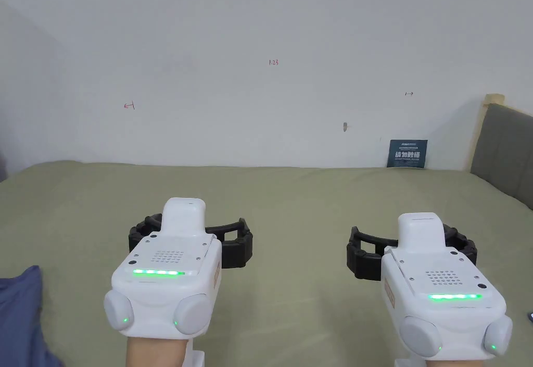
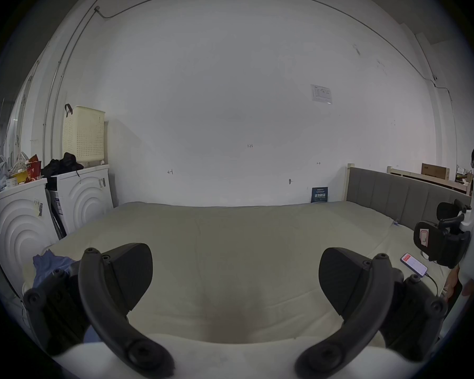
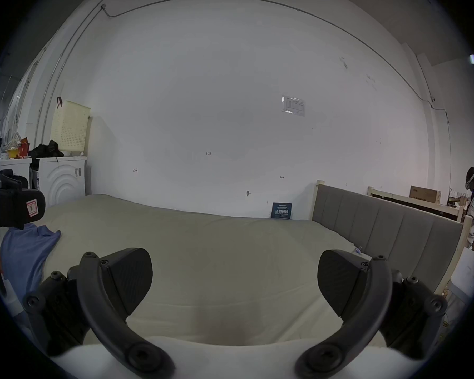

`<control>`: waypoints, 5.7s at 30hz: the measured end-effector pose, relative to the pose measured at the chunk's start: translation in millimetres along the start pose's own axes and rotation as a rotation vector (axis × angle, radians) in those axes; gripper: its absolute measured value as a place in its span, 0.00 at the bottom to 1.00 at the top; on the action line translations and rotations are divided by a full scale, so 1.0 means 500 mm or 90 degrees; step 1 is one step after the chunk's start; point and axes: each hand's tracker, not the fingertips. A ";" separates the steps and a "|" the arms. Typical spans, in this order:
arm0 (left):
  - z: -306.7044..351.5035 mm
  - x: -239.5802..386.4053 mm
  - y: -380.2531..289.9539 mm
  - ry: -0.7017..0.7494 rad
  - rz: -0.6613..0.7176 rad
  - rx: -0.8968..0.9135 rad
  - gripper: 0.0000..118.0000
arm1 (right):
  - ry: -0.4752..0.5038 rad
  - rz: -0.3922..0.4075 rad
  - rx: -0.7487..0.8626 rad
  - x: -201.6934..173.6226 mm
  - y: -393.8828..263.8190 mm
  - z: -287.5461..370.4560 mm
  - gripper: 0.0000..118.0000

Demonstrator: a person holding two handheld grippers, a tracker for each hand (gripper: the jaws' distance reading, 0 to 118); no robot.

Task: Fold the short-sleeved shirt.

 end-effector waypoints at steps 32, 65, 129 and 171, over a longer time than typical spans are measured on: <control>-0.002 -0.007 -0.005 0.005 0.006 -0.007 0.98 | -0.009 0.005 -0.011 0.007 -0.006 -0.005 0.94; 0.122 -0.409 -0.014 0.315 0.035 -0.057 0.00 | 0.270 -0.010 -0.033 -0.402 -0.001 -0.108 0.00; -0.248 -0.903 -0.377 0.320 0.186 -0.587 0.75 | 0.511 0.054 -0.229 -0.796 -0.188 -0.202 0.00; -0.523 0.429 -0.201 -0.307 -0.075 -0.539 0.01 | -0.047 -0.043 -0.224 0.193 -0.160 -0.110 0.00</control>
